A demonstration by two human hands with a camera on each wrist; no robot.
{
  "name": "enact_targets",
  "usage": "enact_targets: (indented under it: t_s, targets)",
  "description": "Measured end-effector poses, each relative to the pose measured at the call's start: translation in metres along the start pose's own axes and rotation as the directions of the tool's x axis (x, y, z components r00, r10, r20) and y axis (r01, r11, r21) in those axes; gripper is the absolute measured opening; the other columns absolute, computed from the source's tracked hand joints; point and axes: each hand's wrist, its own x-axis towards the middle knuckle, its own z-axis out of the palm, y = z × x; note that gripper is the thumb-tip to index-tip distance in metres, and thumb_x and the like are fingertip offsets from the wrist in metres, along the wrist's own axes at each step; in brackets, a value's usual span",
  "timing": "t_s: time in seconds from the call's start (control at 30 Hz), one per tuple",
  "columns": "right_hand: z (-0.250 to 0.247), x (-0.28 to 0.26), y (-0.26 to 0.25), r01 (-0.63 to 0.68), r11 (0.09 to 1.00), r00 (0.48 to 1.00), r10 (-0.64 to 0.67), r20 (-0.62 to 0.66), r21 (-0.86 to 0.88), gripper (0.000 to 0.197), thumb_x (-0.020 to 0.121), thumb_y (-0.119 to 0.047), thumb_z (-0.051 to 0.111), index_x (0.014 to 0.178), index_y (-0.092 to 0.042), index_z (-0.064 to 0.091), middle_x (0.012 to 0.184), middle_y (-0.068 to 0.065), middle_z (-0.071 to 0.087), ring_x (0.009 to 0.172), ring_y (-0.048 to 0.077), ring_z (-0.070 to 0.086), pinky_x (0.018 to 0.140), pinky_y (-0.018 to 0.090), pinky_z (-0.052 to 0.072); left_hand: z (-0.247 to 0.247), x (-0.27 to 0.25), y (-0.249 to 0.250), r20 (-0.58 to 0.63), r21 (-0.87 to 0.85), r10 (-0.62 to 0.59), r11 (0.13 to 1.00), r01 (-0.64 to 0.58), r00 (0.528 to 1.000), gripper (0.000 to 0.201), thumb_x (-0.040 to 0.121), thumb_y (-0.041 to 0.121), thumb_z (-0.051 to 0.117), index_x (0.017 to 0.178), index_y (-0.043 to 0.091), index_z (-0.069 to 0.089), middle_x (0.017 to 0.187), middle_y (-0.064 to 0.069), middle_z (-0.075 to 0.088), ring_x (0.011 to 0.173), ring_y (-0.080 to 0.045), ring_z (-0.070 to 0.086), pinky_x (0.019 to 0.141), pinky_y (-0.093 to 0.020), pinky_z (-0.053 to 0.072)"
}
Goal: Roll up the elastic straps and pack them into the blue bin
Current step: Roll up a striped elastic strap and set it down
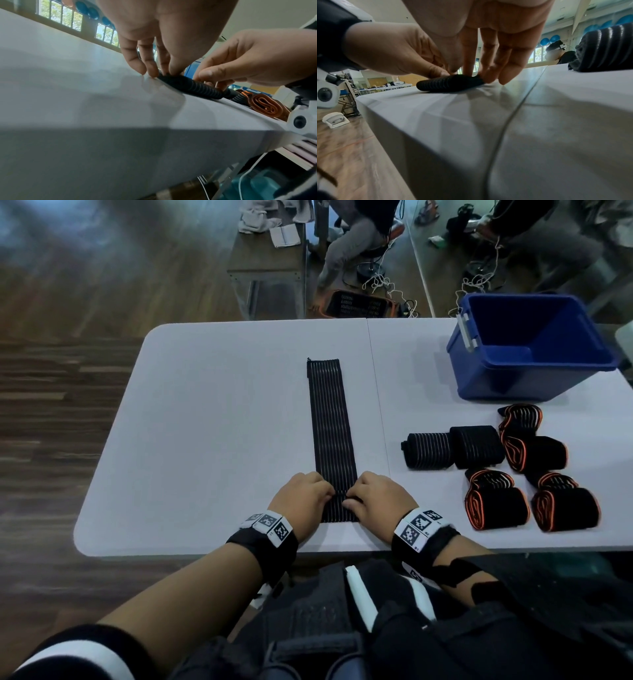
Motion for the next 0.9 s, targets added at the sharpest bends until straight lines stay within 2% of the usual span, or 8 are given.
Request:
enact_targets:
  t_s: [0.1, 0.17, 0.23, 0.33, 0.4, 0.57, 0.73, 0.9]
  targets:
    - [-0.002, -0.007, 0.002, 0.03, 0.998, 0.996, -0.025, 0.085, -0.059, 0.053, 0.084, -0.057, 0.064, 0.126, -0.025, 0.063, 0.12, -0.007, 0.055, 0.107, 0.017, 0.052, 0.092, 0.035, 0.048, -0.001, -0.005, -0.001, 0.041, 0.065, 0.043, 0.997, -0.046, 0.998, 0.039, 0.097, 0.047, 0.048, 0.098, 0.02, 0.076, 0.104, 0.002, 0.063, 0.092, -0.023, 0.055, 0.081, -0.041, 0.051]
    - [0.0, -0.011, 0.003, 0.068, 0.989, 0.993, -0.055, 0.104, -0.129, 0.052, 0.086, -0.048, 0.066, 0.131, -0.023, 0.059, 0.127, -0.004, 0.053, 0.11, 0.021, 0.051, 0.092, 0.039, 0.049, -0.002, -0.009, -0.003, 0.101, 0.141, 0.058, 0.987, -0.072, 0.993, 0.059, 0.087, 0.067, 0.042, 0.106, 0.022, 0.075, 0.108, 0.003, 0.06, 0.094, -0.022, 0.053, 0.081, -0.039, 0.051]
    - [0.003, -0.014, 0.004, 0.089, 0.983, 0.994, -0.076, 0.084, -0.163, 0.045, 0.089, -0.039, 0.064, 0.129, -0.02, 0.06, 0.128, -0.001, 0.053, 0.109, 0.024, 0.053, 0.089, 0.041, 0.05, -0.004, -0.012, -0.007, 0.156, 0.211, 0.088, 0.97, -0.12, 0.984, 0.069, 0.079, 0.074, 0.049, 0.121, 0.022, 0.069, 0.117, 0.003, 0.058, 0.098, -0.023, 0.052, 0.082, -0.04, 0.052]
    - [0.005, -0.014, 0.001, 0.071, 0.991, 0.997, -0.068, 0.033, -0.111, 0.036, 0.094, -0.036, 0.055, 0.124, -0.019, 0.063, 0.123, -0.002, 0.055, 0.102, 0.023, 0.06, 0.084, 0.039, 0.052, -0.005, -0.016, -0.01, 0.19, 0.195, 0.081, 0.974, -0.118, 0.979, 0.07, 0.08, 0.062, 0.067, 0.137, 0.022, 0.058, 0.13, 0.002, 0.053, 0.106, -0.024, 0.052, 0.09, -0.041, 0.05]
    - [0.003, -0.013, -0.001, 0.003, 1.0, 1.0, -0.003, 0.011, 0.008, 0.036, 0.096, -0.035, 0.05, 0.127, -0.02, 0.061, 0.122, -0.004, 0.056, 0.099, 0.021, 0.063, 0.085, 0.037, 0.052, -0.006, -0.016, -0.009, 0.156, 0.084, 0.04, 0.995, -0.053, 0.987, 0.061, 0.083, 0.05, 0.071, 0.136, 0.023, 0.059, 0.132, 0.005, 0.053, 0.108, -0.019, 0.053, 0.096, -0.038, 0.048]
    - [-0.005, -0.003, -0.003, -0.152, 0.957, 0.988, 0.157, 0.0, 0.247, 0.032, 0.097, -0.029, 0.055, 0.127, -0.022, 0.058, 0.114, 0.002, 0.067, 0.105, 0.021, 0.062, 0.09, 0.031, 0.048, -0.016, -0.005, -0.002, 0.061, -0.233, -0.246, 0.939, 0.254, 0.967, 0.018, 0.089, 0.032, 0.07, 0.104, 0.024, 0.076, 0.09, 0.013, 0.066, 0.087, -0.01, 0.062, 0.078, -0.023, 0.046]
    - [-0.003, 0.008, -0.004, -0.269, 0.877, 0.957, 0.289, 0.008, 0.399, 0.03, 0.095, -0.028, 0.062, 0.122, -0.021, 0.05, 0.08, -0.005, 0.065, 0.079, 0.014, 0.063, 0.076, 0.032, 0.051, -0.014, -0.002, -0.007, 0.055, -0.424, -0.462, 0.791, 0.44, 0.885, 0.025, 0.082, 0.035, 0.079, 0.101, 0.026, 0.067, 0.076, 0.006, 0.074, 0.077, -0.007, 0.069, 0.077, -0.027, 0.053]
    - [0.001, 0.011, -0.007, -0.278, 0.868, 0.953, 0.303, 0.003, 0.411, 0.022, 0.094, -0.028, 0.061, 0.107, -0.025, 0.045, 0.078, 0.004, 0.067, 0.068, 0.021, 0.066, 0.071, 0.04, 0.056, -0.016, -0.003, -0.005, 0.011, -0.453, -0.52, 0.759, 0.468, 0.854, 0.029, 0.077, 0.036, 0.082, 0.089, 0.028, 0.057, 0.071, 0.004, 0.073, 0.068, -0.009, 0.069, 0.068, -0.027, 0.053]
